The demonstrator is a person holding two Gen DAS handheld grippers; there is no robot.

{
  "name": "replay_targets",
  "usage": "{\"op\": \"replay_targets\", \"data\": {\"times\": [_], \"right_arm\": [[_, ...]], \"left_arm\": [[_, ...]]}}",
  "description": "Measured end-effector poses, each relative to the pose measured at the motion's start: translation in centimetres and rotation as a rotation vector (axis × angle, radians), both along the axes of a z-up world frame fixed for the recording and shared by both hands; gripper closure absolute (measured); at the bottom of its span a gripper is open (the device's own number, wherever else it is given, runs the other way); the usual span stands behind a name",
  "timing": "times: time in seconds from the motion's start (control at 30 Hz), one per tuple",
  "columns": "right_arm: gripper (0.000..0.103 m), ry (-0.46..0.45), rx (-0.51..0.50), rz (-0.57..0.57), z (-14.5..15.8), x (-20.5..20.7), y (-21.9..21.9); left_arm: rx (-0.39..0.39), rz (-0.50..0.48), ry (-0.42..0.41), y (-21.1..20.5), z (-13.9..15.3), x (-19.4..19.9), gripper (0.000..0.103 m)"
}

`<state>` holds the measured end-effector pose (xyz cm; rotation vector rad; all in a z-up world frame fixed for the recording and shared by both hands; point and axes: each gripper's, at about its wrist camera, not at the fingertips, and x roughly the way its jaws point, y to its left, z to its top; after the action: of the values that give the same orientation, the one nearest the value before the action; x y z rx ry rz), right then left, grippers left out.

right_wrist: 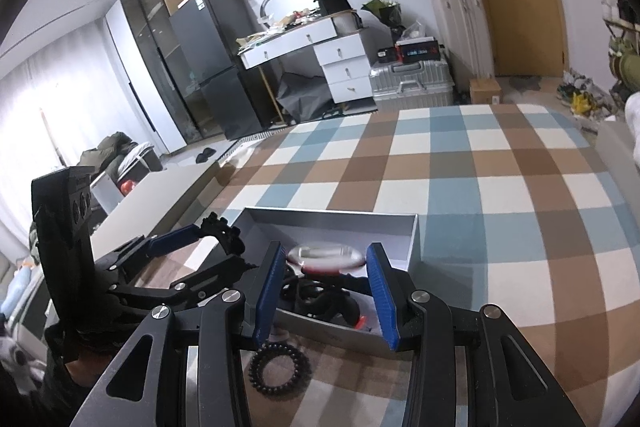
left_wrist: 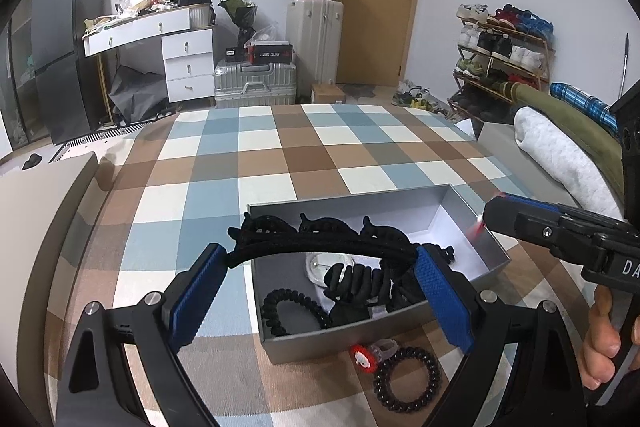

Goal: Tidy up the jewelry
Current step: 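Carry the badge and claw clips into the grey box and open both grippers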

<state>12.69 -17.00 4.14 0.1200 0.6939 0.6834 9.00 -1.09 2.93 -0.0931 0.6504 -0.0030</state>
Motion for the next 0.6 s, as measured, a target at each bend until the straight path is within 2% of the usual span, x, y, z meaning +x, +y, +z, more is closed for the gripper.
{"op": "replay_targets", "data": {"times": [0.17,0.23,0.6], "right_arm": [[0.063,0.016,0.018,-0.008,-0.2,0.5,0.2],[0.067,0.022,0.015,-0.010,-0.3,0.8,0.3],[0.065,0.027,-0.007,-0.016,-0.4,0.6,0.5]], "left_arm": [[0.002,0.002,0.012,-0.1,-0.2,0.5,0.011],[0.002,0.002,0.012,-0.1,-0.3,0.5,0.011],[-0.007,-0.011,0.039,-0.4,-0.6,0.8,0.011]]}}
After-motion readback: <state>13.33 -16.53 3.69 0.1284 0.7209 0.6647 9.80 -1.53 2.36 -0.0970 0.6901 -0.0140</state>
